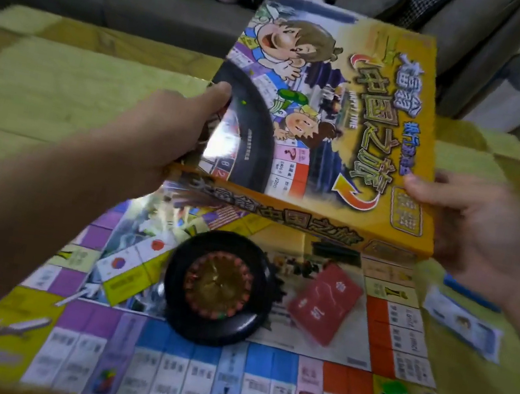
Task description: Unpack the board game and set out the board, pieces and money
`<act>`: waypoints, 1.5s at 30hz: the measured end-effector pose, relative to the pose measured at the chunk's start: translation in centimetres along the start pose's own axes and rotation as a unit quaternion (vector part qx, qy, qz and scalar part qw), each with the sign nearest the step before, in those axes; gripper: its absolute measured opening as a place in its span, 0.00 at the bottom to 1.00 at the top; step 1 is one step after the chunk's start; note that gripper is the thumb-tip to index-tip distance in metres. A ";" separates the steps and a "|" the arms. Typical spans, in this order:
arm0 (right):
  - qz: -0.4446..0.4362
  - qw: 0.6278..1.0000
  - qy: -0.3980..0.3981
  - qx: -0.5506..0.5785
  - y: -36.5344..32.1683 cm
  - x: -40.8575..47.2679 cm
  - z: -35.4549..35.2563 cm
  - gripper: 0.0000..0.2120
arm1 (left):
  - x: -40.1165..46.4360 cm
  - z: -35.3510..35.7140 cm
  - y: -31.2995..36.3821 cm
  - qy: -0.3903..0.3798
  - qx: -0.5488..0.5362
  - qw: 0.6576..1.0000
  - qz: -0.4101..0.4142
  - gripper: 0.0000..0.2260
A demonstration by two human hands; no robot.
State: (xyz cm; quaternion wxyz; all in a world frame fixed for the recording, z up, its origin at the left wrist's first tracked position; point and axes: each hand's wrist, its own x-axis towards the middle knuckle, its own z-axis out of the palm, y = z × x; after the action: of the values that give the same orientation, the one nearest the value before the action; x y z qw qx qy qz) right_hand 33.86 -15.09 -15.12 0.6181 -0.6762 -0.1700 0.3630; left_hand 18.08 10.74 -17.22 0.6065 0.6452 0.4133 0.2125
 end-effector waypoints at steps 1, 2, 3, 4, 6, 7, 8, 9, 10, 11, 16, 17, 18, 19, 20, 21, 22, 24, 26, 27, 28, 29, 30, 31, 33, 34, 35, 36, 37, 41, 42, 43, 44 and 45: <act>0.007 1.000 -0.006 -0.009 -0.2 0.8 1.8 0.21 | 0.6 -1.9 0.1 0.021 0.023 1.000 0.003 0.25; 0.012 1.000 -0.015 -0.015 -0.4 1.4 3.2 0.22 | 0.9 -3.5 0.2 0.033 0.043 0.999 0.007 0.28; 0.019 0.999 -0.022 -0.018 -0.6 1.8 4.8 0.22 | 1.2 -5.3 0.0 0.041 0.055 0.998 0.009 0.31; 0.023 0.999 -0.027 -0.018 -0.8 2.3 6.3 0.21 | 1.6 -7.1 0.0 0.045 0.067 0.997 0.010 0.33; 0.044 0.998 -0.031 -0.025 -1.0 3.4 10.1 0.17 | 2.1 -11.2 -0.3 0.064 0.095 0.993 -0.005 0.36; 0.052 0.998 -0.030 -0.028 -1.1 3.8 12.0 0.17 | 2.3 -13.0 -0.4 0.067 0.098 0.993 -0.015 0.36; 0.065 0.997 -0.034 -0.035 -1.2 4.4 14.4 0.17 | 2.5 -15.5 -0.5 0.072 0.096 0.993 -0.021 0.33; 0.076 0.996 -0.037 -0.042 -1.1 4.8 16.6 0.17 | 2.7 -17.5 -0.7 0.075 0.097 0.992 -0.023 0.29; 0.090 0.994 -0.048 -0.049 -1.1 5.3 19.2 0.17 | 3.0 -20.0 -1.1 0.086 0.104 0.990 -0.029 0.26; 0.101 0.992 -0.058 -0.052 -1.1 5.6 21.7 0.16 | 3.0 -22.3 -1.4 0.098 0.118 0.988 -0.031 0.27; 0.152 0.984 -0.082 -0.043 -0.5 7.5 35.4 0.17 | 3.9 -34.3 -3.2 0.181 0.293 0.938 -0.038 0.29; 0.165 0.982 -0.085 -0.033 -0.1 7.9 37.9 0.18 | 4.2 -36.2 -3.6 0.190 0.335 0.922 -0.042 0.28; 0.179 0.979 -0.090 -0.025 0.4 8.6 40.6 0.18 | 4.8 -38.5 -4.0 0.200 0.368 0.907 -0.047 0.27; 0.191 0.977 -0.092 -0.020 1.0 9.1 42.8 0.18 | 5.3 -40.1 -4.7 0.205 0.385 0.899 -0.047 0.25; 0.201 0.975 -0.091 -0.019 1.7 9.8 45.1 0.17 | 5.9 -41.7 -5.3 0.206 0.390 0.896 -0.048 0.23; 0.206 0.974 -0.089 -0.018 2.3 10.6 47.1 0.17 | 6.5 -43.1 -5.9 0.200 0.390 0.898 -0.040 0.21; 0.210 0.974 -0.083 -0.024 2.9 11.3 49.1 0.17 | 7.0 -44.1 -6.4 0.180 0.403 0.897 -0.034 0.22; 0.198 0.977 -0.054 -0.063 3.6 12.5 52.1 0.16 | 7.4 -44.7 -7.3 0.095 0.472 0.876 -0.035 0.29; 0.153 0.972 -0.028 -0.176 3.7 13.3 53.6 0.12 | 7.8 -44.4 -8.4 0.002 0.530 0.846 -0.059 0.35; 0.104 0.954 -0.020 -0.279 3.5 13.5 54.1 0.12 | 8.5 -44.3 -8.9 -0.018 0.540 0.839 -0.070 0.37; 0.041 0.919 -0.012 -0.392 3.2 13.0 54.0 0.15 | 8.8 -44.2 -9.3 -0.018 0.543 0.836 -0.074 0.38; -0.034 0.878 -0.013 -0.478 2.8 12.6 54.0 0.21 | 9.5 -44.1 -9.7 -0.012 0.550 0.832 -0.069 0.39; -0.092 0.848 -0.026 -0.521 2.2 12.0 53.9 0.29 | 10.1 -44.0 -9.7 -0.006 0.557 0.828 -0.058 0.39; -0.108 0.831 -0.059 -0.542 1.7 11.7 54.0 0.37 | 10.8 -43.9 -9.8 -0.004 0.564 0.825 -0.048 0.39; -0.080 0.802 -0.137 -0.576 1.5 11.8 54.1 0.46 | 12.2 -43.7 -9.7 -0.005 0.569 0.821 -0.044 0.39; -0.066 0.784 -0.160 -0.596 1.7 12.1 54.0 0.48 | 12.9 -43.6 -9.7 -0.007 0.569 0.821 -0.047 0.39; -0.064 0.776 -0.166 -0.606 2.0 12.7 53.9 0.48 | 13.6 -43.6 -9.6 -0.009 0.569 0.821 -0.046 0.39; -0.072 0.777 -0.157 -0.605 2.2 13.5 53.8 0.46 | 14.5 -43.5 -9.5 -0.009 0.571 0.820 -0.046 0.38; -0.086 0.784 -0.141 -0.598 2.3 14.1 53.8 0.43 | 15.3 -43.4 -9.3 -0.008 0.571 0.819 -0.048 0.38; -0.124 0.796 -0.091 -0.585 2.4 17.6 54.0 0.35 | 18.1 -42.7 -8.4 -0.013 0.538 0.841 -0.051 0.40; -0.124 0.798 -0.086 -0.584 2.4 18.5 54.0 0.36 | 18.6 -42.7 -8.2 -0.016 0.521 0.852 -0.045 0.41; -0.126 0.799 -0.081 -0.582 2.3 19.3 54.1 0.37 | 19.0 -43.1 -8.0 -0.017 0.505 0.862 -0.031 0.42; -0.128 0.801 -0.076 -0.580 2.1 20.1 54.2 0.38 | 19.3 -43.3 -7.9 -0.015 0.500 0.866 -0.013 0.42; -0.130 0.802 -0.071 -0.579 2.0 20.7 54.3 0.37 | 19.6 -43.5 -7.9 -0.007 0.506 0.863 -0.001 0.41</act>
State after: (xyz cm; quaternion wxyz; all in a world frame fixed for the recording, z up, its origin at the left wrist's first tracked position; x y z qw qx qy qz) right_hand 9.40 37.25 -21.34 0.1395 -0.8520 -0.4784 0.1605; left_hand -6.66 52.06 -21.71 0.2000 0.8643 0.4604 -0.0308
